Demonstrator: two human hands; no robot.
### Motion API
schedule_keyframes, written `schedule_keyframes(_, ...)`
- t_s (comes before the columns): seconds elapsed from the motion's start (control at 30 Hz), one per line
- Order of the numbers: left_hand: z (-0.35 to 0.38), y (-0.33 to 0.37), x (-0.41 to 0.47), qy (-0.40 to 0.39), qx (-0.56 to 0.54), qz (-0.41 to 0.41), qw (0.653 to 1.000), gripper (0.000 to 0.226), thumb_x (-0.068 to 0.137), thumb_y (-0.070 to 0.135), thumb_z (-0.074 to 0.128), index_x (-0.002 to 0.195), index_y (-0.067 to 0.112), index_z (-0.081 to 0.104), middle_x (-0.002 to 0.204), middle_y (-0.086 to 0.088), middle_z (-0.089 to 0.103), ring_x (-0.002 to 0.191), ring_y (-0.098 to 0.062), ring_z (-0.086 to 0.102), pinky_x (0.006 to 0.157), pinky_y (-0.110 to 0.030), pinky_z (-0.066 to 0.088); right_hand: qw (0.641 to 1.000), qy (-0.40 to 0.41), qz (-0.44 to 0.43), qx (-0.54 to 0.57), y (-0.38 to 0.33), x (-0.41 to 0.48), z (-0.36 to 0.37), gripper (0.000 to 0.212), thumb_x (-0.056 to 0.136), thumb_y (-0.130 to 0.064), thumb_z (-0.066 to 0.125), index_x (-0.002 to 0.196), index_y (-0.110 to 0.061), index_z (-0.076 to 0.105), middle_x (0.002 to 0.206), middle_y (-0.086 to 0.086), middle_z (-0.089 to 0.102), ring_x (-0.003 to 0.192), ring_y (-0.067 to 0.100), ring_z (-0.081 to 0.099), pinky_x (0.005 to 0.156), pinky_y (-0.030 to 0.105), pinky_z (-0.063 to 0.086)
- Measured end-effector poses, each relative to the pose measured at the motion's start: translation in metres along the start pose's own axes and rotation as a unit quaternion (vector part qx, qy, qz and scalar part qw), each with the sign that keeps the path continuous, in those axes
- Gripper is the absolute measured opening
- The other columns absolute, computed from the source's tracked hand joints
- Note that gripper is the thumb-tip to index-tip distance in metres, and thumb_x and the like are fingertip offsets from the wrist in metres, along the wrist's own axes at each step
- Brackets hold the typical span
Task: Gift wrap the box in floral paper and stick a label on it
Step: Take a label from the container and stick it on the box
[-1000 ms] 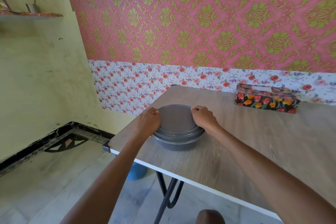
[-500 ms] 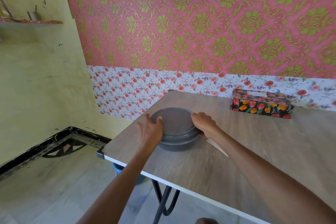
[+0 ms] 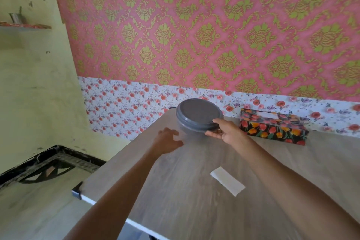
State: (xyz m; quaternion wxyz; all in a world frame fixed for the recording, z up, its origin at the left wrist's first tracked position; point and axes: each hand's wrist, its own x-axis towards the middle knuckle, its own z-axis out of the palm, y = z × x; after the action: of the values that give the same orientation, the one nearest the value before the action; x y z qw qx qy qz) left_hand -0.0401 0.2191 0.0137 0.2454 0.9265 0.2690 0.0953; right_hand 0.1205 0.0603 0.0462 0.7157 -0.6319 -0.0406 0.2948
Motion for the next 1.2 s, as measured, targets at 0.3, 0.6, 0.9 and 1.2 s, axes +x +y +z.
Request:
schedule_keyframes(0.3,0.014,-0.006,0.047,-0.139,0.151,0.026,0.978,0.082,0.085,0.071,0.051,0.153,0.036,0.022,0.163,0.003,0.012,0.149,-0.029,0.009,0.116,-0.051,0.012,0.998,0.053,-0.014,0.025,-0.006,0.092,0.022,0.049,0.091,-0.007,0.066,0.136,-0.004,0.047,0.126,0.021,0.057,0.081,0.035,0.07,0.044,0.03,0.056)
schedule_keyframes(0.6,0.016,-0.014,0.057,-0.136,0.158,0.036,0.977,0.086,0.08,0.078,0.05,0.152,0.041,0.02,0.162,0.007,0.009,0.148,-0.028,0.006,0.115,-0.051,0.01,0.997,0.067,-0.034,-0.025,0.002,0.107,0.03,0.058,0.095,-0.034,0.062,0.138,-0.002,0.043,0.119,0.015,0.058,0.071,0.027,0.07,0.042,0.026,0.054)
schedule_keyframes(0.9,0.018,0.002,0.032,-0.059,0.141,0.056,0.987,0.063,0.088,0.061,0.057,0.143,0.034,0.043,0.147,-0.006,0.037,0.135,-0.032,0.032,0.107,-0.047,0.029,0.853,0.036,-0.116,-0.508,0.014,0.0,-0.022,0.019,0.086,-0.022,0.067,0.08,-0.005,0.071,0.068,0.009,0.071,0.051,0.015,0.061,0.047,0.021,0.049)
schedule_keyframes(1.2,0.031,0.048,-0.048,-0.08,0.046,0.103,0.99,0.031,0.092,0.034,0.063,0.119,0.02,0.068,0.122,-0.009,0.06,0.115,-0.027,0.055,0.097,-0.03,0.039,0.754,0.009,-0.109,-0.648,0.055,-0.102,-0.06,0.043,0.069,-0.043,0.084,0.101,-0.016,0.072,0.105,-0.001,0.071,0.093,0.019,0.066,0.08,0.031,0.054)
